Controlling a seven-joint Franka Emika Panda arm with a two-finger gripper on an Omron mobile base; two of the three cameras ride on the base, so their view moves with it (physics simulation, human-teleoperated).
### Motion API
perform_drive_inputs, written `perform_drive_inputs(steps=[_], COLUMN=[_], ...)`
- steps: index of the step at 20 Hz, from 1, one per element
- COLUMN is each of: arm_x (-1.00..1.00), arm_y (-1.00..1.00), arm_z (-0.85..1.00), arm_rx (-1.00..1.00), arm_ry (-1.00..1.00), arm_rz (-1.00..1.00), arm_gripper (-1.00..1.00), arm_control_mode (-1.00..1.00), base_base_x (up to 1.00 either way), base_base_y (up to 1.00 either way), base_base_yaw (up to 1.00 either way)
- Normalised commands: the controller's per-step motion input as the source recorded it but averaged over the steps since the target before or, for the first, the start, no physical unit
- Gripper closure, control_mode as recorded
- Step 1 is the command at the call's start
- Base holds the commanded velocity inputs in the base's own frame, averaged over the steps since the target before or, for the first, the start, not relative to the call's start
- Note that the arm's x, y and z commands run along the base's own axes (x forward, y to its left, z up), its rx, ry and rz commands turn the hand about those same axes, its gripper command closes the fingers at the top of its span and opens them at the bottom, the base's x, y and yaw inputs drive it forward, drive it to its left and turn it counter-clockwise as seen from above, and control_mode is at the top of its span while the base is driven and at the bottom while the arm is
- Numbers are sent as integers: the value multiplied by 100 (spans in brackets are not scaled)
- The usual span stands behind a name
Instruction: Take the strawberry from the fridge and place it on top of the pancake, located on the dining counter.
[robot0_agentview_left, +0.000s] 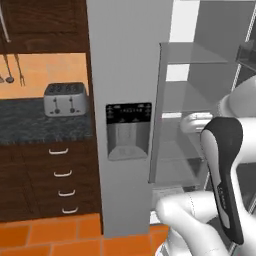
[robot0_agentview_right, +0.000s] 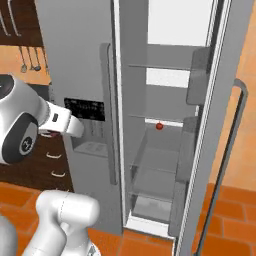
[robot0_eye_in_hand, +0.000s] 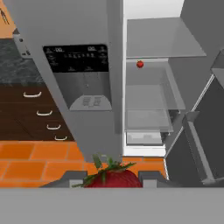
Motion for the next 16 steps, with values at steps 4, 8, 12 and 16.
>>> perform_drive_inputs(steps=[4, 8, 12, 16], arm_x=[0, 0, 0, 0], arm_y=[0, 0, 0, 0], arm_z=[0, 0, 0, 0], arm_rx=[0, 0, 0, 0], arm_ry=[0, 0, 0, 0], arm_rz=[0, 0, 0, 0], arm_gripper=[100, 100, 100, 100], arm_control_mode=[100, 100, 100, 100], base_base_x=[-46, -22, -15, -3], base_base_y=[100, 90, 77, 71], base_base_yaw=[70, 83, 87, 89])
